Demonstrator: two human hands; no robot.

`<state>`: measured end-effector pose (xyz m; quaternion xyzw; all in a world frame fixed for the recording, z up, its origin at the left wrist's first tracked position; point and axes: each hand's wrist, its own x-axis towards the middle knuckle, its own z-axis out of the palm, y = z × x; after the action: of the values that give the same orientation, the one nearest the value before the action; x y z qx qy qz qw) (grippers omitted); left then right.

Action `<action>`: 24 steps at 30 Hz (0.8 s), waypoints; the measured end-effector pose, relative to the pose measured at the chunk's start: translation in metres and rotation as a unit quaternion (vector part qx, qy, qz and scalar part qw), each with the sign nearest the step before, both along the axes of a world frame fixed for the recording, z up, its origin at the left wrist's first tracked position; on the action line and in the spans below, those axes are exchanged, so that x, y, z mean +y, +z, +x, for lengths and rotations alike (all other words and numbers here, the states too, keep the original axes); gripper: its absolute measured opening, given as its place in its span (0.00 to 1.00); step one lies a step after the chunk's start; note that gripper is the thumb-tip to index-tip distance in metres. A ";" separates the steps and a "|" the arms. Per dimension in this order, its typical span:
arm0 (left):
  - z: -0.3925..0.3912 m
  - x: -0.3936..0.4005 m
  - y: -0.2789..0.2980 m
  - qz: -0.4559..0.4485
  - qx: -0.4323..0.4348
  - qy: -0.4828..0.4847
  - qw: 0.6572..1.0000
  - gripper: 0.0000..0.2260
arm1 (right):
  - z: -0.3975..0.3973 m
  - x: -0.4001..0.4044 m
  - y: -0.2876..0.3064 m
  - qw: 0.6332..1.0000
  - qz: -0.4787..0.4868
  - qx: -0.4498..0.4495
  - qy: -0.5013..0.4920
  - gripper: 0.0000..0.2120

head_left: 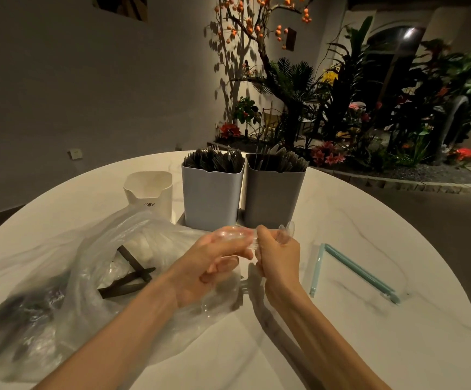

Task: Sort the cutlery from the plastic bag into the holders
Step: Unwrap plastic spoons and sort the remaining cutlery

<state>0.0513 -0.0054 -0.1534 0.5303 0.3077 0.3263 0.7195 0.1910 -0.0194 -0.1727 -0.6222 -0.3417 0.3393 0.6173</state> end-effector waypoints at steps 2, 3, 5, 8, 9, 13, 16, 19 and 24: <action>0.007 -0.006 -0.004 0.026 -0.035 0.041 0.998 0.17 | -0.005 -0.003 0.002 0.998 0.000 0.065 0.021 0.13; 0.010 -0.007 -0.006 0.026 -0.051 0.061 0.997 0.17 | -0.007 -0.005 0.003 0.995 -0.003 0.087 0.044 0.13; 0.015 -0.007 -0.009 0.027 -0.062 0.092 0.993 0.18 | -0.010 -0.007 0.003 0.992 -0.018 0.084 0.096 0.15; 0.015 -0.005 -0.011 0.057 -0.029 0.124 0.990 0.17 | -0.005 -0.006 0.004 0.986 -0.037 -0.036 0.161 0.21; 0.014 -0.004 -0.010 0.061 -0.021 0.128 0.990 0.16 | -0.002 -0.005 0.004 0.981 -0.034 -0.080 0.173 0.21; 0.006 0.002 -0.003 0.030 -0.016 0.098 0.995 0.11 | 0.009 -0.005 0.011 0.981 0.010 -0.180 0.077 0.25; 0.003 0.001 0.002 0.035 0.014 0.049 0.998 0.08 | 0.013 -0.006 0.015 0.974 0.073 -0.199 0.073 0.25; 0.004 -0.006 0.006 0.043 0.063 -0.017 0.997 0.14 | 0.009 -0.006 0.015 0.967 0.081 -0.182 0.156 0.28; 0.011 -0.009 -0.003 0.027 0.126 -0.013 0.992 0.08 | 0.003 -0.006 0.012 0.968 0.048 -0.143 0.199 0.15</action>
<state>0.0622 -0.0147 -0.1566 0.5902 0.3800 0.2563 0.6645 0.1935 -0.0252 -0.1602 -0.5536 -0.5587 0.3463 0.5113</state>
